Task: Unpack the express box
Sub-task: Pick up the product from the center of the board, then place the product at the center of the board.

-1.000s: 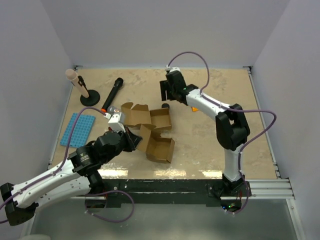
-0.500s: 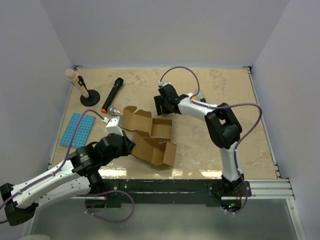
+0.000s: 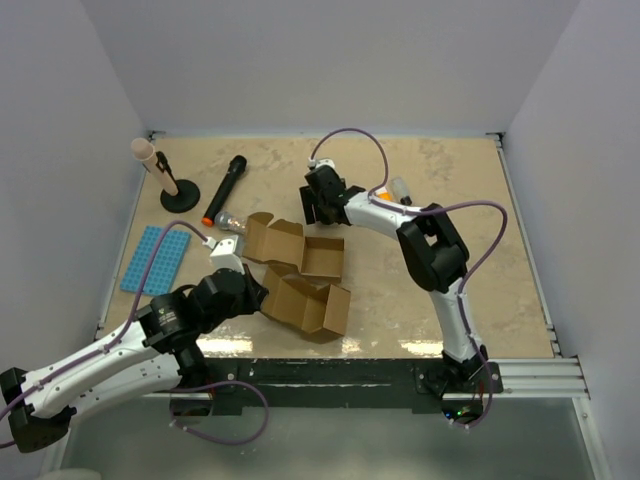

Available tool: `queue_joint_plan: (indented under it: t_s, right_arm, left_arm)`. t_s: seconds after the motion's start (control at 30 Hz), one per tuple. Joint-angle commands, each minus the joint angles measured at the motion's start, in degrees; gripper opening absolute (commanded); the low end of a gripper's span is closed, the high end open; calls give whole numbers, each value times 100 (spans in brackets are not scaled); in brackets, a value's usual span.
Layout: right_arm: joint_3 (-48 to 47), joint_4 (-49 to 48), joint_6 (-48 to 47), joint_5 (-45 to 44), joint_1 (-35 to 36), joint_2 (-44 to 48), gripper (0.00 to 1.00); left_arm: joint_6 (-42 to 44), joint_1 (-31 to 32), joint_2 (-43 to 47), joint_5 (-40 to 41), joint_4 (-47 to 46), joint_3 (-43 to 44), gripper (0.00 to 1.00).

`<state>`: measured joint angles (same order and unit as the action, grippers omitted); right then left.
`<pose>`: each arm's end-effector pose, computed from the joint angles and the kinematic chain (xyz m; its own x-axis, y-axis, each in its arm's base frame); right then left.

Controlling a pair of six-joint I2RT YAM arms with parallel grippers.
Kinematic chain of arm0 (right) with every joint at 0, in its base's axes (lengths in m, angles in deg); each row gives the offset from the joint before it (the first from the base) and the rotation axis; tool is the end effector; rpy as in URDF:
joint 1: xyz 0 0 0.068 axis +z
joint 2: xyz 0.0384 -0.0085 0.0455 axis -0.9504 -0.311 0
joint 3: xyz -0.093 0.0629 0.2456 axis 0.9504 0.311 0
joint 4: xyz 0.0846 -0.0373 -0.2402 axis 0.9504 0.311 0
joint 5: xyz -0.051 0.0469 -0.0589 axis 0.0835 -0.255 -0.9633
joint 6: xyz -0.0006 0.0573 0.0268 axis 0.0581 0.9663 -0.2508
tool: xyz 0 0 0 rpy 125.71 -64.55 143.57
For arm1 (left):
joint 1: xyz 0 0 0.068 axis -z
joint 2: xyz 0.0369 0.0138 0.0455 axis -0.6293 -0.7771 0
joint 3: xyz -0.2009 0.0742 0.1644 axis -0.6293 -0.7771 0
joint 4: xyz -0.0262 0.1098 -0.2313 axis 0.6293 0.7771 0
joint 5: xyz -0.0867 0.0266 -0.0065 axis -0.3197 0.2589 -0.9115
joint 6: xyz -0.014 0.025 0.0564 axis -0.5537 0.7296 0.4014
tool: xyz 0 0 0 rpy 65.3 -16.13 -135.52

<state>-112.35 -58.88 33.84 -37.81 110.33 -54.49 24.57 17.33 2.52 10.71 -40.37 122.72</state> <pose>0.3893 0.2909 0.1638 -0.6886 -0.1618 -0.7069 -0.2359 0.9718 0.0073 0.0956 -0.1085 0.2551 -0.6825 -0.3052 -0.6641 0.0752 0.8745 -0.4792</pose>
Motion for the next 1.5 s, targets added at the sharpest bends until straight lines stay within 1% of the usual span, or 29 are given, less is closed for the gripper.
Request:
queue_joint_plan:
  t_s: [0.0, 0.1, 0.2, 0.23, 0.43, 0.57, 0.67, 0.73, 0.87, 1.1, 1.47]
  right_arm:
    - [-386, 170, -70, -254, -22, -218, 73]
    - [-352, 214, -44, -263, -22, -254, 67]
    - [-185, 135, 0, -298, -31, -158, 55]
    - [-132, 65, 9, -333, -40, -105, 50]
    - [220, -41, 9, -518, -128, 589, 37]
    - [333, 188, -35, -720, -303, 1019, 36]
    - [772, 118, 9, -702, -646, 1538, 36]
    - [1133, 99, 35, -676, -969, 1732, 36]
    - [1643, 64, 96, -649, -1349, 2197, 36]
    - [2249, 117, 290, -667, -1525, 2321, 37]
    - [2654, 126, 386, -597, -1815, 1996, 41]
  left_arm:
    - [23, 9, 39, -30, -71, -65, 0]
    - [67, 0, 39, -30, -97, -65, 0]
    - [129, 9, 30, -13, -132, -65, 0]
    - [146, 9, 30, -4, -141, -57, 0]
    - [383, 0, -23, 40, -299, 49, 0]
    - [586, 0, -145, 57, -422, 163, 0]
    - [735, 0, -268, 40, -536, 234, 0]
    - [832, 9, -339, -12, -694, 216, 0]
    - [902, 0, -444, -48, -905, 146, 0]
    - [1095, 9, -673, -57, -1169, 207, 0]
    - [1183, 9, -726, 49, -1266, 181, 0]
